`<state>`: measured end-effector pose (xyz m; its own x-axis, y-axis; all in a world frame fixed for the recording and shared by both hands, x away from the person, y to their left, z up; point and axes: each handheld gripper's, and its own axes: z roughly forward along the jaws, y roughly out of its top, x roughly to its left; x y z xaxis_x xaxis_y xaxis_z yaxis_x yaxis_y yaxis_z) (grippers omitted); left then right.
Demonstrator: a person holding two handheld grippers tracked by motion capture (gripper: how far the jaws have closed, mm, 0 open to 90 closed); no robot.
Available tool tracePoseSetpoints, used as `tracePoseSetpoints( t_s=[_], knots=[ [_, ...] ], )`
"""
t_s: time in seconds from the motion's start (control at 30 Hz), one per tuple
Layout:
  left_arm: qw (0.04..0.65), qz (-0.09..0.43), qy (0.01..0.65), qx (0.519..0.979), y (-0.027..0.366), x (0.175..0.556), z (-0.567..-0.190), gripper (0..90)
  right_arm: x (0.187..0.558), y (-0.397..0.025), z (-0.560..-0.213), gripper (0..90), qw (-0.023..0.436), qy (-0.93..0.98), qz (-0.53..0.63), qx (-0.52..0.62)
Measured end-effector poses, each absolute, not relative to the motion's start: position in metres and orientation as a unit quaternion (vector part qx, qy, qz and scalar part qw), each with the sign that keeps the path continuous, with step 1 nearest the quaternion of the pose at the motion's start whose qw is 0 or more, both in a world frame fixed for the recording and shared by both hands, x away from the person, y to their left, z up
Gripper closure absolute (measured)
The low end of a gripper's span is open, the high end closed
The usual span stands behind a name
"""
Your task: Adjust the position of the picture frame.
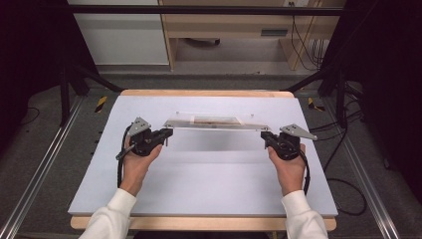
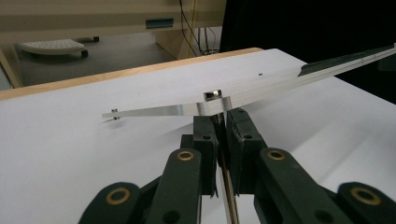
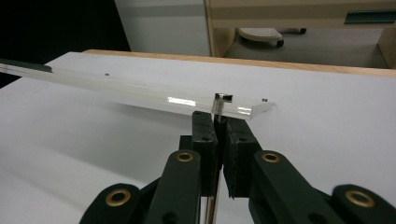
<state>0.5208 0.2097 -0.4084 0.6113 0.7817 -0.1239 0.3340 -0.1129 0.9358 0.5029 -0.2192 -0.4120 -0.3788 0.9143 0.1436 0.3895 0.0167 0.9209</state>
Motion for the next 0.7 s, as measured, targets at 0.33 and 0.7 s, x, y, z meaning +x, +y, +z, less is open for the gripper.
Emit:
tracePoseSetpoints(
  t_s=[0.33, 0.7],
  knots=[
    [0.526, 0.201, 0.403, 0.722, 0.214, 0.515, -0.417, 82.4, 0.497, -0.213, -0.415, 84.4, 0.259, 0.676, 0.490, 0.485],
    [0.487, 0.176, 0.420, 0.745, 0.211, 0.505, -0.426, 83.3, 0.489, -0.213, -0.427, 85.1, 0.237, 0.689, 0.466, 0.502]
  ],
)
